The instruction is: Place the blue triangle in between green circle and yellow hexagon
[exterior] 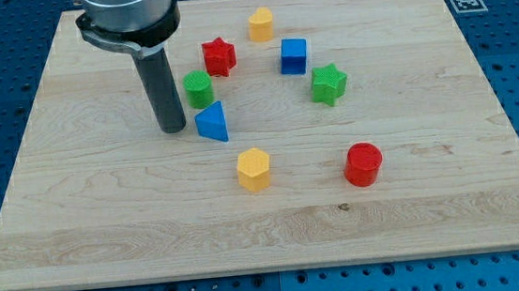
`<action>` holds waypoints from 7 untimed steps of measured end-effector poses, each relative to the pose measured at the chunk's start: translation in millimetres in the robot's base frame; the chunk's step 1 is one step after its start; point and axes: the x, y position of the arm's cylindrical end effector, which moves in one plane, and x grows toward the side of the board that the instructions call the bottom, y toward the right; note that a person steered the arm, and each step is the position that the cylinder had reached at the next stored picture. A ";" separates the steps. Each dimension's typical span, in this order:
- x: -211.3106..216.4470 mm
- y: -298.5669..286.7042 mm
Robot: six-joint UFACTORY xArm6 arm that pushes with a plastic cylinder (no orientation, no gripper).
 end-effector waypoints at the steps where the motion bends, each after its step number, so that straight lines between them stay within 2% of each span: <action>1: 0.4 7.2; 3: 4.9 36.3; 5: 5.4 39.9; 6: 9.8 3.8; 7: 53.7 -20.7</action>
